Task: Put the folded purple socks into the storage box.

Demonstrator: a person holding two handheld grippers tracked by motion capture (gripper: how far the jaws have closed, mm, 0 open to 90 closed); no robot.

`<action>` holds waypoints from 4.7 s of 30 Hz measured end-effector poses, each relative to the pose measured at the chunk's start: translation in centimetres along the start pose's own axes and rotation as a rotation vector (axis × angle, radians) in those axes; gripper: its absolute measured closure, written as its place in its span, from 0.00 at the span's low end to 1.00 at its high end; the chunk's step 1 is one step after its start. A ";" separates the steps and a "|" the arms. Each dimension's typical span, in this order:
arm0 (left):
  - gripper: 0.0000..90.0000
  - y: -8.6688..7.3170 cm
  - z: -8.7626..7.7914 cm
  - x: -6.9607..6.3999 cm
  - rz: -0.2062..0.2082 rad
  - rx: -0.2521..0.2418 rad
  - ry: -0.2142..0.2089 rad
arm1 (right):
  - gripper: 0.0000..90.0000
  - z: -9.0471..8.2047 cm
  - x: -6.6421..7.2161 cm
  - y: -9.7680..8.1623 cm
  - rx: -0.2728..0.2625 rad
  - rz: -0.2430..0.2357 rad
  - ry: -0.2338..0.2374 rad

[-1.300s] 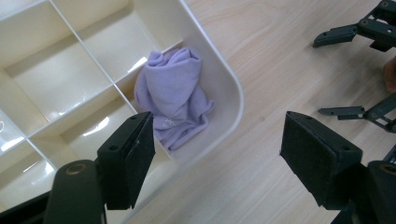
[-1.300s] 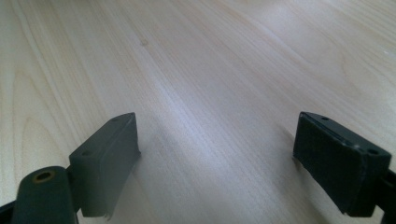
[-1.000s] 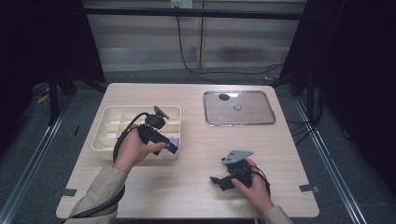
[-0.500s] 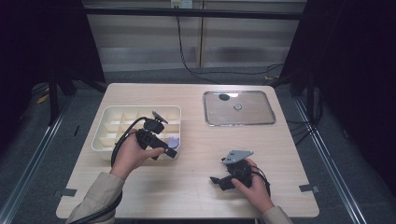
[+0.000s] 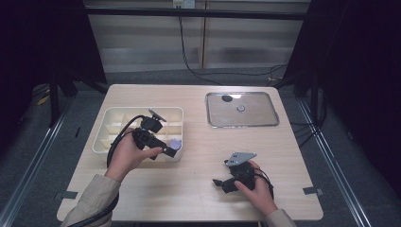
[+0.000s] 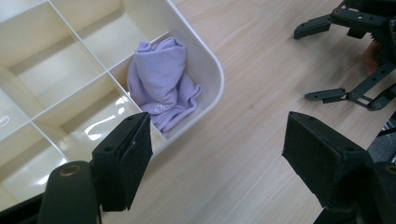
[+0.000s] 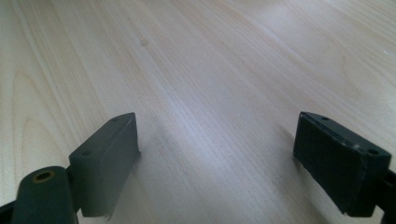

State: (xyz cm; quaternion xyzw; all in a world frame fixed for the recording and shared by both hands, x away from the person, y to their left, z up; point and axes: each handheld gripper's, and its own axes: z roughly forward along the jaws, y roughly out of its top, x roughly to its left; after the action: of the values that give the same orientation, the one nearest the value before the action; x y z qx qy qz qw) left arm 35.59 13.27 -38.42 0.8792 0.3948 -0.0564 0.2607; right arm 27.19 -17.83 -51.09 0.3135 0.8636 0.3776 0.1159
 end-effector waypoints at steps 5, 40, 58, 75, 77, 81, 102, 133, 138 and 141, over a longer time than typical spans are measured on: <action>0.24 -0.6 0.0 -0.4 0.000 -0.011 -0.024 | 0.15 0.0 0.0 0.0 0.001 -0.003 0.001; 0.24 -5.4 4.4 -1.0 0.064 -0.015 -0.051 | 0.15 0.0 0.0 0.0 0.001 -0.003 0.001; 0.24 -7.0 6.6 -0.9 0.138 -0.025 -0.045 | 0.15 0.0 0.0 0.0 0.001 -0.003 0.000; 0.24 -8.2 7.1 -0.5 0.208 -0.036 -0.038 | 0.15 0.0 0.0 0.0 0.000 -0.003 0.000; 0.24 -8.4 7.1 -0.5 0.214 -0.047 -0.035 | 0.15 0.0 0.0 0.0 0.001 -0.003 0.000; 0.24 -8.7 7.0 -0.3 0.229 -0.059 -0.027 | 0.15 0.0 0.0 0.0 0.001 -0.003 0.000; 0.22 -10.4 6.6 0.9 0.249 -0.108 -0.018 | 0.15 0.0 0.0 0.0 0.001 -0.004 0.000; 0.17 -12.2 7.0 1.1 0.342 -0.220 0.015 | 0.15 0.0 0.0 0.0 0.001 -0.003 0.000; 0.17 -12.4 7.1 1.1 0.353 -0.233 0.015 | 0.15 0.0 0.0 0.0 0.000 -0.004 0.000; 0.17 -12.4 7.2 1.0 0.363 -0.236 0.024 | 0.15 0.0 0.0 0.0 0.001 -0.004 0.000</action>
State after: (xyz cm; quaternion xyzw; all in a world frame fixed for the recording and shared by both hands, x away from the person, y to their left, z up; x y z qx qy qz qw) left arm 28.06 17.21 -50.02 0.8998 0.2372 0.0488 0.3630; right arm 27.19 -17.84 -51.09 0.3120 0.8642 0.3772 0.1164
